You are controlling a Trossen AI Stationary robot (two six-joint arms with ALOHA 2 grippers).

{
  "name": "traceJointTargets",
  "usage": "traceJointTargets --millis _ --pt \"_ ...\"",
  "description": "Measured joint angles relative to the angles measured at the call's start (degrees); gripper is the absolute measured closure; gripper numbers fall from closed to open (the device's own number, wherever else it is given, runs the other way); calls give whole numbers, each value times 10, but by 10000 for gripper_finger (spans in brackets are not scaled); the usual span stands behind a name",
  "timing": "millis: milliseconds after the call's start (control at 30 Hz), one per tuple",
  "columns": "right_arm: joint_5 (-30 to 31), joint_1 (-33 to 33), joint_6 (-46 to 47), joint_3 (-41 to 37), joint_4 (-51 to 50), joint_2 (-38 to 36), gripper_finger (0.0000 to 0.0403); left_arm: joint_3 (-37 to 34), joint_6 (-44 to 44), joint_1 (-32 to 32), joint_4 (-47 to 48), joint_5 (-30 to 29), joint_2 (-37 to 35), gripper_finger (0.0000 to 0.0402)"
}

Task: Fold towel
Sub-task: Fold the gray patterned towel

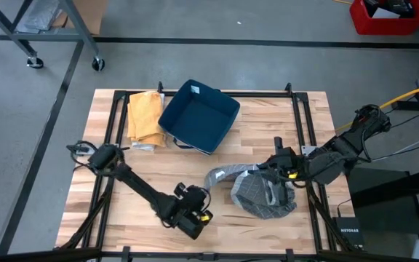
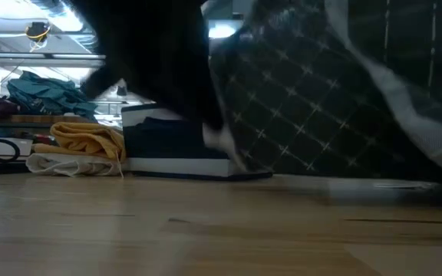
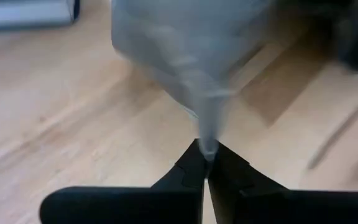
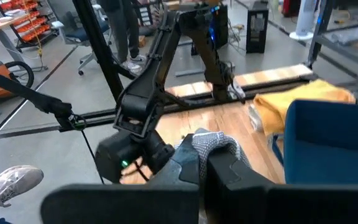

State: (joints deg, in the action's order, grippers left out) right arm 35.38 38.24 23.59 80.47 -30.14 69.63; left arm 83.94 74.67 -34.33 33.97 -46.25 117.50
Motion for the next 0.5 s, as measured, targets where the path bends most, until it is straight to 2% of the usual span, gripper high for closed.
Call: traceJointTargets --millis 200,500 --pt "0 0 -63 53 -1 0 402 0 -38 -30 1 -84 -86 400" --pt "21 0 -167 170 -16 0 402 0 -219 -31 -6 -140 -266 401"
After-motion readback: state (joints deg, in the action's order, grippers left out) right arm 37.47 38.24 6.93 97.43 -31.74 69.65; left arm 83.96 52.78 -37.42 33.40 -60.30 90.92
